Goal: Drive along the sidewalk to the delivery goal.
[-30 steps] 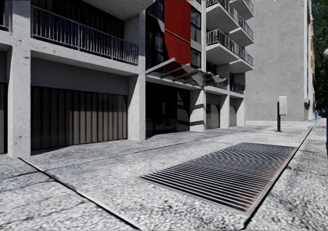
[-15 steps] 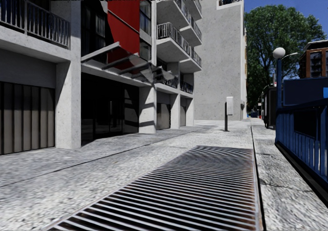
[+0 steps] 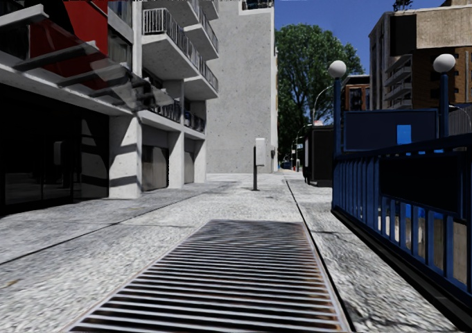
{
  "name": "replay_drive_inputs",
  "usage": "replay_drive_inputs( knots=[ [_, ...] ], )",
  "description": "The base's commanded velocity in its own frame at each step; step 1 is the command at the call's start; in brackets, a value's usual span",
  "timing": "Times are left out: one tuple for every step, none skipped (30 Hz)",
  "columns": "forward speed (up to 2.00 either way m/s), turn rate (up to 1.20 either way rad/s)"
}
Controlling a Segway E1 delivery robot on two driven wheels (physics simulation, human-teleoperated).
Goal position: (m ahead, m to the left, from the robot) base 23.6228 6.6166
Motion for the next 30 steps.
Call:
replay_drive_inputs(
  knots=[
    [2.0, -0.33],
    [2.0, -0.22],
    [2.0, -0.09],
    [2.0, -0.09],
    [2.0, 0.0],
    [2.0, 0.0],
    [2.0, 0.0],
    [2.0, 0.0],
    [2.0, 0.0],
    [2.0, 0.0],
    [2.0, 0.0],
    [2.0, 0.0],
    [2.0, 0.0],
    [2.0, 0.0],
    [2.0, -0.06],
    [2.0, -0.17],
    [2.0, -0.17],
    [2.0, -0.25],
    [2.0, -0.28],
    [2.0, -0.28],
    [2.0, -0.28],
    [2.0, -0.28],
    [2.0, -0.28],
    [2.0, -0.28],
    [2.0, -0.28],
    [2.0, -0.28],
    [2.0, -0.28],
    [2.0, -0.28],
    [2.0, -0.28],
    [2.0, -0.28]
  ],
)
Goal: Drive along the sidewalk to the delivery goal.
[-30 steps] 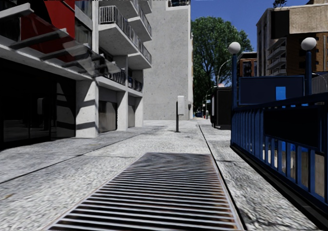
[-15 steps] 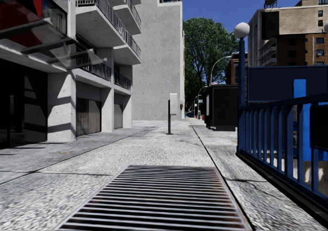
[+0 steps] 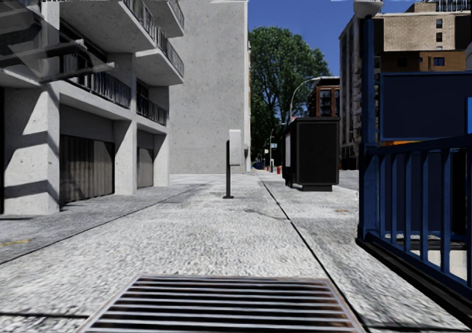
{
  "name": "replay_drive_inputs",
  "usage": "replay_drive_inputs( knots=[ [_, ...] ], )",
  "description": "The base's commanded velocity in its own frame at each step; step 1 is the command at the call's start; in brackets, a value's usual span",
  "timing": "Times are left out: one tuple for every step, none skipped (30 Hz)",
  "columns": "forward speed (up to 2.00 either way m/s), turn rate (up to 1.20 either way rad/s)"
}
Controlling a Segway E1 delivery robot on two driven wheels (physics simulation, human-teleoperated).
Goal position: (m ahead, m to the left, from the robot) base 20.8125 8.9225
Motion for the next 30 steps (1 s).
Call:
replay_drive_inputs(
  knots=[
    [2.0, -0.28],
    [2.0, -0.28],
    [2.0, -0.28],
    [2.0, -0.28],
    [2.0, -0.28],
    [2.0, -0.28],
    [2.0, -0.28],
    [2.0, -0.28],
    [2.0, -0.28],
    [2.0, -0.28],
    [2.0, -0.28],
    [2.0, -0.28],
    [2.0, -0.28],
    [2.0, -0.28],
    [2.0, -0.28],
    [2.0, -0.28],
    [2.0, -0.28],
    [2.0, -0.28],
    [2.0, -0.28],
    [2.0, -0.28],
    [2.0, -0.28],
    [2.0, -0.28],
    [2.0, -0.28],
    [2.0, -0.28],
    [2.0, -0.28],
    [2.0, -0.28],
    [2.0, -0.28],
    [2.0, -0.28],
    [2.0, -0.28],
    [2.0, -0.28]
  ],
)
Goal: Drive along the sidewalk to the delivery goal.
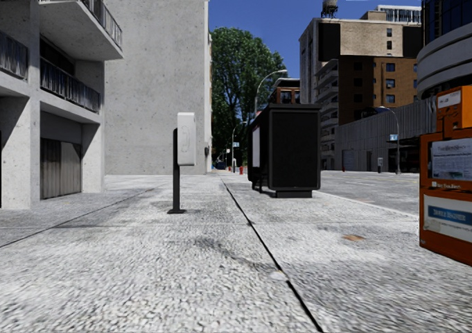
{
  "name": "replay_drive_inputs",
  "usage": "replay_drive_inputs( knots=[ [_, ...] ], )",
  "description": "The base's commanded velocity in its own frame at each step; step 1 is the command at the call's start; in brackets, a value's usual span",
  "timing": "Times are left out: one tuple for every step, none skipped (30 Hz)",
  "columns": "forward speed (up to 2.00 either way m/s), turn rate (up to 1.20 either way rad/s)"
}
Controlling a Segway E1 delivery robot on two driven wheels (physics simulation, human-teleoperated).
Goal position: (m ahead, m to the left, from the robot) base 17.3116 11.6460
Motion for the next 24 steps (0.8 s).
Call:
replay_drive_inputs(
  knots=[
    [2.0, -0.28],
    [2.0, -0.28],
    [2.0, -0.28],
    [2.0, -0.28],
    [2.0, -0.28],
    [2.0, -0.28],
    [2.0, -0.28],
    [2.0, -0.28],
    [2.0, -0.28],
    [2.0, -0.27],
    [2.0, -0.23],
    [2.0, -0.23],
    [2.0, -0.17],
    [2.0, 0.0],
    [2.0, 0.0],
    [2.0, 0.0],
    [2.0, 0.0],
    [2.0, 0.0],
    [2.0, 0.0],
    [2.0, 0.0],
    [2.0, 0.0],
    [2.0, 0.0],
    [2.0, 0.0],
    [2.0, 0.0]
  ],
)
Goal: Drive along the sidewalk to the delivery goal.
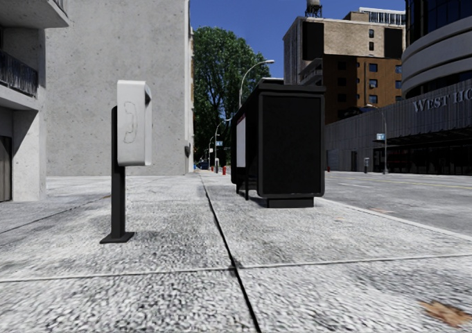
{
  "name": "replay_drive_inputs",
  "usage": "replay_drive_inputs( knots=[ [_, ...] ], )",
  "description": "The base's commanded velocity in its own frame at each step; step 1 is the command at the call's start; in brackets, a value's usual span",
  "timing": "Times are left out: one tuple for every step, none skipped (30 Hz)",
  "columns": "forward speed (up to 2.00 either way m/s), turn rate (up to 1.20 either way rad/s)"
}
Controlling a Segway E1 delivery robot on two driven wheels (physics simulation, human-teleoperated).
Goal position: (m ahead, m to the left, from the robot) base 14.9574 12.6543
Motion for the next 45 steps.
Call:
replay_drive_inputs(
  knots=[
    [2.0, 0.0],
    [2.0, 0.0],
    [2.0, 0.0],
    [2.0, 0.0],
    [2.0, 0.0],
    [2.0, 0.0],
    [2.0, 0.0],
    [2.0, 0.0],
    [2.0, 0.0],
    [2.0, 0.0],
    [2.0, 0.0],
    [2.0, 0.0],
    [2.0, 0.0],
    [2.0, 0.0],
    [2.0, 0.0],
    [2.0, 0.0],
    [2.0, 0.0],
    [2.0, 0.0],
    [2.0, 0.0],
    [2.0, 0.0],
    [2.0, 0.0],
    [2.0, 0.0],
    [2.0, 0.0],
    [2.0, 0.0],
    [2.0, 0.0],
    [2.0, 0.0],
    [2.0, 0.0],
    [2.0, 0.05],
    [2.0, 0.13],
    [2.0, 0.25],
    [2.0, 0.25],
    [2.0, 0.36],
    [2.0, 0.4],
    [2.0, 0.41],
    [2.0, 0.41],
    [2.0, 0.41],
    [2.0, 0.41],
    [2.0, 0.41],
    [2.0, 0.41],
    [2.0, 0.41],
    [2.0, 0.41],
    [2.0, 0.41],
    [2.0, 0.41],
    [2.0, 0.41],
    [2.0, 0.41]
  ],
)
